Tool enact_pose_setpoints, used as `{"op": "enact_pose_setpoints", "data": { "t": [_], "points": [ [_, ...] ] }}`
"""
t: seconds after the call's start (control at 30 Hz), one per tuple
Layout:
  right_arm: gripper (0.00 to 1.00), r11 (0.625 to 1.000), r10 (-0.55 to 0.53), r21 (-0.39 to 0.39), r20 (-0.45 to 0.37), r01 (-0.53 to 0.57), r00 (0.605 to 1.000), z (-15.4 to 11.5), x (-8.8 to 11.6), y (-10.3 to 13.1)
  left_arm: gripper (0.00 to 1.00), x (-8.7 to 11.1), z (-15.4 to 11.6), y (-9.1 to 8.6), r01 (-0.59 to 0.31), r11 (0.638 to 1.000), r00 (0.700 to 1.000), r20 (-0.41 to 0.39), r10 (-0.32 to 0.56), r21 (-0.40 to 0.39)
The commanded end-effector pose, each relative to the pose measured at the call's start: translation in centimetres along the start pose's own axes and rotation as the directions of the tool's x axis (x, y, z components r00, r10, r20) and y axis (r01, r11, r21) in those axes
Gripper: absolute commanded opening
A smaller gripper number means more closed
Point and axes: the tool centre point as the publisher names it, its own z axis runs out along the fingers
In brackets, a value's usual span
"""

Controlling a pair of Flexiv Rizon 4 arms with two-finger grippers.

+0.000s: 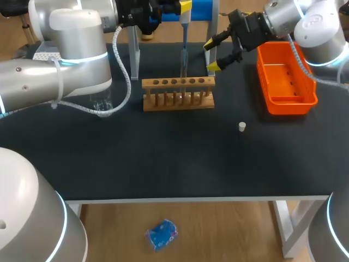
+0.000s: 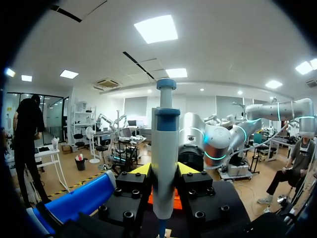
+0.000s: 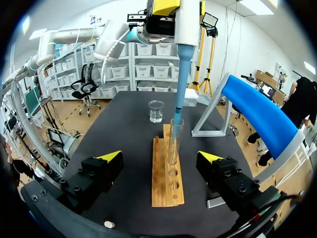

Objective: Invert the test tube, pick up the pipette, mount the tip to pipette, aspirate from beaker and dispense into the tube, eject the tip, return the pipette, and cap with the stopper.

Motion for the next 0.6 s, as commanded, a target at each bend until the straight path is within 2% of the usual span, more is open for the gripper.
{"op": "enact_pose_setpoints", "data": {
  "t": [0.03, 0.6],
  "points": [
    [1.0, 1.0, 0.0, 0.0, -0.001, 0.0, 1.0, 0.0, -0.1, 0.0, 0.0, 0.2, -0.1, -0.6, -0.004, 1.0, 1.0, 0.004, 0.004, -0.007],
    [1.0, 1.0, 0.0, 0.0, -0.001, 0.0, 1.0, 0.0, -0.1, 0.0, 0.0, 0.9, 0.1, -3.5, -0.04, 0.999, 0.999, -0.007, 0.04, -0.033]
  ]
}}
